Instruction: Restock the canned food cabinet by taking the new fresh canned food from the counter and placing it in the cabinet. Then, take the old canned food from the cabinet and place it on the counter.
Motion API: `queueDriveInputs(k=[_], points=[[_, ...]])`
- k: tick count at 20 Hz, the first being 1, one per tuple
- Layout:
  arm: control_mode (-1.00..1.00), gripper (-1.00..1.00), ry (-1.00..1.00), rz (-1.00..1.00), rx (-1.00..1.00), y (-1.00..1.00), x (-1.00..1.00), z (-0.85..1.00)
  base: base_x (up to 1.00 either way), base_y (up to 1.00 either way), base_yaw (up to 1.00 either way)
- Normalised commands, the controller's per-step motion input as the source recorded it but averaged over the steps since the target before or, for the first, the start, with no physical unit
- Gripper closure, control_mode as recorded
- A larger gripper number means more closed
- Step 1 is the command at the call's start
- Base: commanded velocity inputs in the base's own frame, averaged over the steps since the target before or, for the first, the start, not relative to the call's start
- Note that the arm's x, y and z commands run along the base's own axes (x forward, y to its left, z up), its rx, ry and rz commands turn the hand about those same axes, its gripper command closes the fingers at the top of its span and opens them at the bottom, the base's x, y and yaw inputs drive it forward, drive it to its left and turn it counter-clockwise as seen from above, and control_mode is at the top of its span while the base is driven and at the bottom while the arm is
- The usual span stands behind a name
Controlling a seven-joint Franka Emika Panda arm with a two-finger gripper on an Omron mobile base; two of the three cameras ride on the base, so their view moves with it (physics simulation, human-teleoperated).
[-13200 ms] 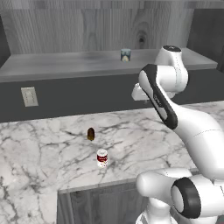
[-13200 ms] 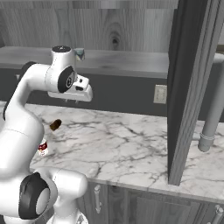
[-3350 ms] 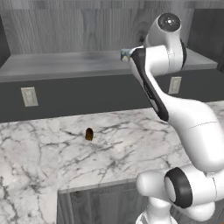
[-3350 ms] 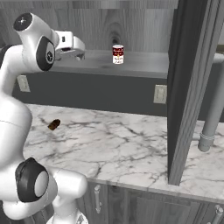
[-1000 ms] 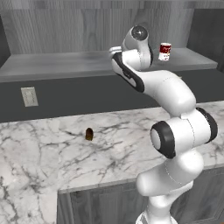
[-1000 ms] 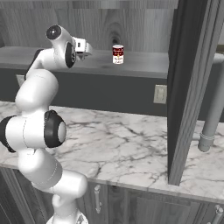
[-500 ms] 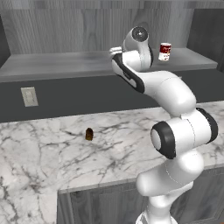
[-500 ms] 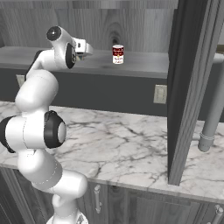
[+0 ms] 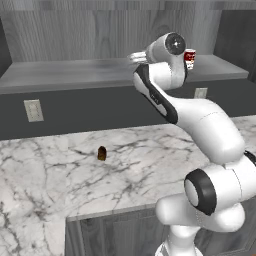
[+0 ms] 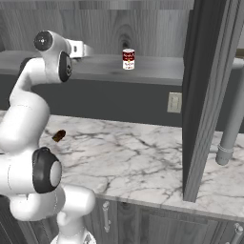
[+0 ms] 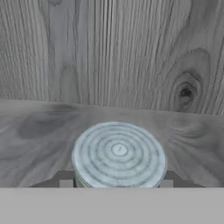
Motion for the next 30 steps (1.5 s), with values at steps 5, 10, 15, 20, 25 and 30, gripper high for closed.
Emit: queueDriveInputs(k=[5,10,15,20,25,30], points=[[-1.00,1.00,-0.12,0.19,0.01,-0.01,-1.00,0.57,0.00,0.00,0.00],[-1.00,1.00,0.03,0.23,-0.06,-0.02,-1.00,-0.19,0.00,0.00,0.00],[-1.00,1.00,0.35,0.21,-0.30,0.00,-1.00,-0.98,0.00,0.00,0.00],[-1.00,1.00,0.62,0.23,-0.29,0.00,-0.69,-1.00,0.00,0.00,0.00],[-1.00,1.00,0.46,0.20,-0.19,0.12,0.81,-0.92,0.00,0.00,0.00],[-1.00,1.00,0.18,0.14,-0.03,0.07,0.91,-0.95,0.00,0.00,0.00]])
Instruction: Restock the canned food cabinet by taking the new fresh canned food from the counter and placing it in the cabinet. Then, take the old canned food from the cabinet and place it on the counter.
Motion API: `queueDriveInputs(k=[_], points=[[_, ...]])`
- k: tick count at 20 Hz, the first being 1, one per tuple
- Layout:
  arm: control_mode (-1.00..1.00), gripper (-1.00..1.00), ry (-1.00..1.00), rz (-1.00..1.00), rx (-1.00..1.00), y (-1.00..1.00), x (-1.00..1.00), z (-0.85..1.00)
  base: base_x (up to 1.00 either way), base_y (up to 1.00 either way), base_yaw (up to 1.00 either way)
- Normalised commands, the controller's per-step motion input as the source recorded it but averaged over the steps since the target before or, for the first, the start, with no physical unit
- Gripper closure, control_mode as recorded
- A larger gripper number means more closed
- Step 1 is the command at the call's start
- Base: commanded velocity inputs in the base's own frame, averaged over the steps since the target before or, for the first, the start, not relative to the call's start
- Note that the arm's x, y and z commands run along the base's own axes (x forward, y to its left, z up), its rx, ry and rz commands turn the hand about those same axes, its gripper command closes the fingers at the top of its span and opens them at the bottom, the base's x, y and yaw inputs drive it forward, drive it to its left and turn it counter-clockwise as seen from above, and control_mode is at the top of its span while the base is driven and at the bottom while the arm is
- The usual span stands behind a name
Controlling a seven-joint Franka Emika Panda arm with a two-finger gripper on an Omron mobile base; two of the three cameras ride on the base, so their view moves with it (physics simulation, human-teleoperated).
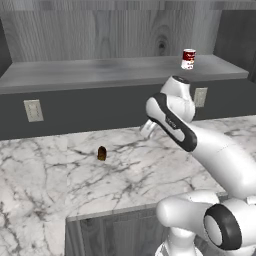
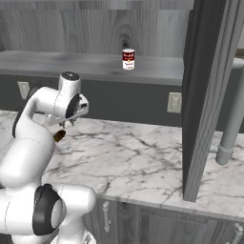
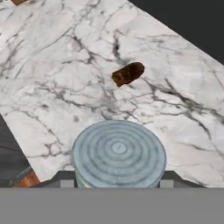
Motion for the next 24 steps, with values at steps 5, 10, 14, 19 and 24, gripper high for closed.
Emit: queueDriveInputs(k=[5,10,14,19,24], points=[[-1.00,1.00,-0.04,0.08,0.32,-0.09,-0.02,-1.00,0.00,0.00,0.00],[-1.00,1.00,-0.13,0.05,0.18,0.00,0.00,-0.50,0.00,0.00,0.00],[-1.00,1.00,-0.09,0.05,0.10,0.00,0.00,-0.51,0.00,0.00,0.00],[-1.00,1.00,-0.07,0.02,0.08,0.00,0.00,-0.52,0.00,0.00,0.00],[-1.00,1.00,-0.05,0.01,0.07,0.03,0.18,-0.40,0.00,0.00,0.00]])
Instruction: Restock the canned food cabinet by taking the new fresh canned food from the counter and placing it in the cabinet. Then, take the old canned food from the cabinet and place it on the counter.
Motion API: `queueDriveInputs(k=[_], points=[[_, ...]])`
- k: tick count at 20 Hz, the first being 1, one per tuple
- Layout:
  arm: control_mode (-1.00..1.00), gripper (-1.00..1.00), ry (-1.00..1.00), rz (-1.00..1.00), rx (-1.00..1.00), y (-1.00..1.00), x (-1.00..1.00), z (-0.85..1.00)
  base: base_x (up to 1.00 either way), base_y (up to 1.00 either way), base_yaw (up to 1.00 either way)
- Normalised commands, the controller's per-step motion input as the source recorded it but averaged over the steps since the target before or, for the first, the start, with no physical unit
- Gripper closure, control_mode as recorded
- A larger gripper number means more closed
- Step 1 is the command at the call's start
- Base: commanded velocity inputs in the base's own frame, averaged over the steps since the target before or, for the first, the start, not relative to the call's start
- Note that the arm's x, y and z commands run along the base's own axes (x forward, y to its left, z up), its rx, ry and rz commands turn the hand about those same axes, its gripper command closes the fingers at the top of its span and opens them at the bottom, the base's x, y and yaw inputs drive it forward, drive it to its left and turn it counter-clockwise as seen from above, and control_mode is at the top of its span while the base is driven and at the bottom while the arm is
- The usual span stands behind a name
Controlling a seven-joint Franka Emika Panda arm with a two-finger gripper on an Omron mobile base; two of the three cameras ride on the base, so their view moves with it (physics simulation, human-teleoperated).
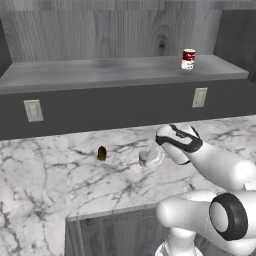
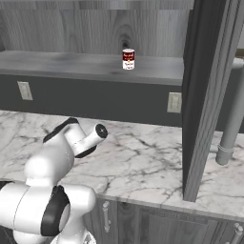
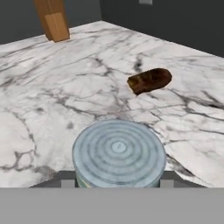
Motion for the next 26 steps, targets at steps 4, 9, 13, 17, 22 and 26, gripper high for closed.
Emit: queueDriveInputs(k=[4,9,13,17,22,26], points=[[-1.00,1.00,-0.05,0.01,0.00,0.08,0.32,-0.47,0.00,0.00,0.00],[-1.00,-1.00,-0.04,0.00,0.00,0.06,0.19,-0.29,0.00,0.00,0.00],[-1.00,-1.00,0.00,0.00,0.00,0.00,0.05,-0.02,0.00,0.00,0.00],[-1.00,-1.00,0.00,0.00,0.00,-0.02,0.00,0.03,0.00,0.00,0.00],[-1.00,-1.00,0.00,0.00,0.00,-0.04,-0.03,0.63,0.00,0.00,0.00],[-1.00,-1.00,0.00,0.00,0.00,-0.04,-0.45,1.00,0.00,0.00,0.00]])
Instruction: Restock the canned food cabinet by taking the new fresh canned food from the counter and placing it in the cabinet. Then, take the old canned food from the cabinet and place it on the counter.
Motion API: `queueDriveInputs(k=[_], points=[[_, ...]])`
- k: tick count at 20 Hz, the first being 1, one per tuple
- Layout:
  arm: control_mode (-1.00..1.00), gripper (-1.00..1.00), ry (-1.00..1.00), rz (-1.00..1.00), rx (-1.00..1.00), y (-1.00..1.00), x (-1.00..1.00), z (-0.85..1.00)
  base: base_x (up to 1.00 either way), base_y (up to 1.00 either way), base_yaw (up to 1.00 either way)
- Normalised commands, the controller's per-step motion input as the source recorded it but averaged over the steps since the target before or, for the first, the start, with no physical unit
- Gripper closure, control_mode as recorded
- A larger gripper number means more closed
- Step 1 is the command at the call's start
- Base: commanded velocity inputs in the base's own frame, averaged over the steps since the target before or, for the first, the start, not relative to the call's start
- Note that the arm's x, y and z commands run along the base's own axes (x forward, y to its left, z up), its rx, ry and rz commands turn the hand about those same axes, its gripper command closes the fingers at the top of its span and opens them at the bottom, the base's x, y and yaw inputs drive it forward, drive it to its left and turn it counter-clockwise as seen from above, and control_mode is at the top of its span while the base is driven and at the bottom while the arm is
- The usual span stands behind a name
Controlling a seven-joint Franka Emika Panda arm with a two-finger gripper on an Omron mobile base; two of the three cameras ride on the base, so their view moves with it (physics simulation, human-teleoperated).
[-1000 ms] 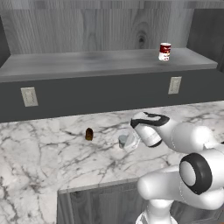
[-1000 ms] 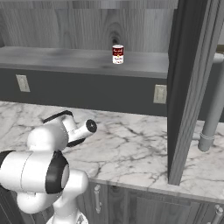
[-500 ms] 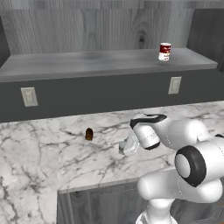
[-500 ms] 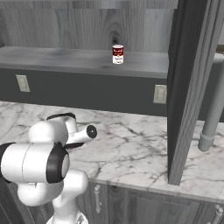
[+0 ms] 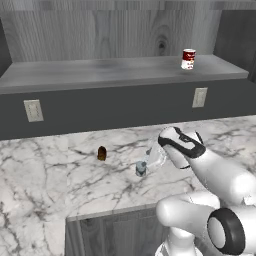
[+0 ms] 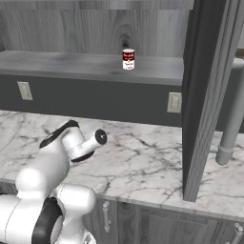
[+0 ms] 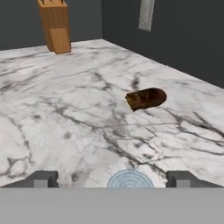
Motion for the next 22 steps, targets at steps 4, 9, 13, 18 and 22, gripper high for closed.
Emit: queueDriveInputs(k=[4,9,13,18,22], points=[[-1.00,-1.00,0.00,0.00,0.00,-0.12,-0.84,1.00,0.00,0.00,0.00],[-1.00,-1.00,0.00,0.00,-0.01,-0.26,-1.00,0.98,0.00,0.00,0.00],[-1.00,-1.00,-0.06,0.00,-0.08,-0.13,-1.00,0.71,0.00,0.00,0.00],[-1.00,-1.00,-0.18,0.00,-0.15,0.11,-1.00,0.59,0.00,0.00,0.00],[-1.00,-1.00,-0.51,0.12,-0.29,0.54,-1.00,0.41,0.00,0.00,0.00]])
